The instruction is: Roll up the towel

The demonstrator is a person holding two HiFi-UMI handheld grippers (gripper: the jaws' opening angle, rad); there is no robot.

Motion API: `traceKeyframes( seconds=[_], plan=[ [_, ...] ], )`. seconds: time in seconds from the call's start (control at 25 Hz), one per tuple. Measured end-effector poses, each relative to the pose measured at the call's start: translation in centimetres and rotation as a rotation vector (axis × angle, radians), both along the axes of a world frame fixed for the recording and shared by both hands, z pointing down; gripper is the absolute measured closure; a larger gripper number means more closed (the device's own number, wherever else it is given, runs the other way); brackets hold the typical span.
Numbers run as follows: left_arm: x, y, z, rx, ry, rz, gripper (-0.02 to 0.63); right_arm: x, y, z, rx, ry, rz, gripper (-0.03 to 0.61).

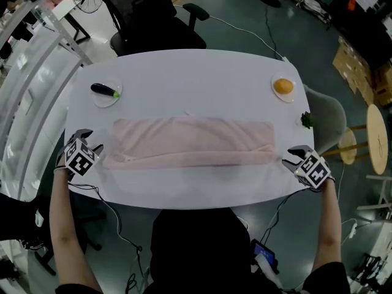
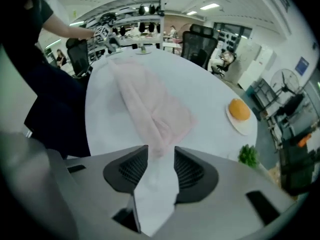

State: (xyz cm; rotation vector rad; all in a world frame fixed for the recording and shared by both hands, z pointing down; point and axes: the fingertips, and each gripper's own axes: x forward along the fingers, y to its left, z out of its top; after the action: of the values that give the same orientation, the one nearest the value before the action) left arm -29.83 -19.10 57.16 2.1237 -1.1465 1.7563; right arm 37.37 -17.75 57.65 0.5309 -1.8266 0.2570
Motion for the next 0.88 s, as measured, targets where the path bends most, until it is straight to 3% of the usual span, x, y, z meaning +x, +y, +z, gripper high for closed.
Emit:
traceKeyframes(
  seconds=[0.2,0.4,0.56,0.88],
  plan=[
    [3.2,3.7,-2.5,0.030,0.020,0.105,0.397,-2.4,4.1,2.2,-0.010,0.039,-0.117,0.416],
    [8.0,11.9,0.8,-0.128,0.040,0.250,0.442,-3.0,5.2,4.6,0.009,0.077,-0.134,0.416],
    [9.2,14.8,4.7,-0.212,0.020,0.274,0.449,-3.3,4.4,4.9,0.042,0.096,-0.138,0.419],
    [7.4,10.4,6.9,-0.068,-0.088,0.259,0.436,-3.8,2.9,5.9,0.070,0.124,-0.149,0.420]
  ],
)
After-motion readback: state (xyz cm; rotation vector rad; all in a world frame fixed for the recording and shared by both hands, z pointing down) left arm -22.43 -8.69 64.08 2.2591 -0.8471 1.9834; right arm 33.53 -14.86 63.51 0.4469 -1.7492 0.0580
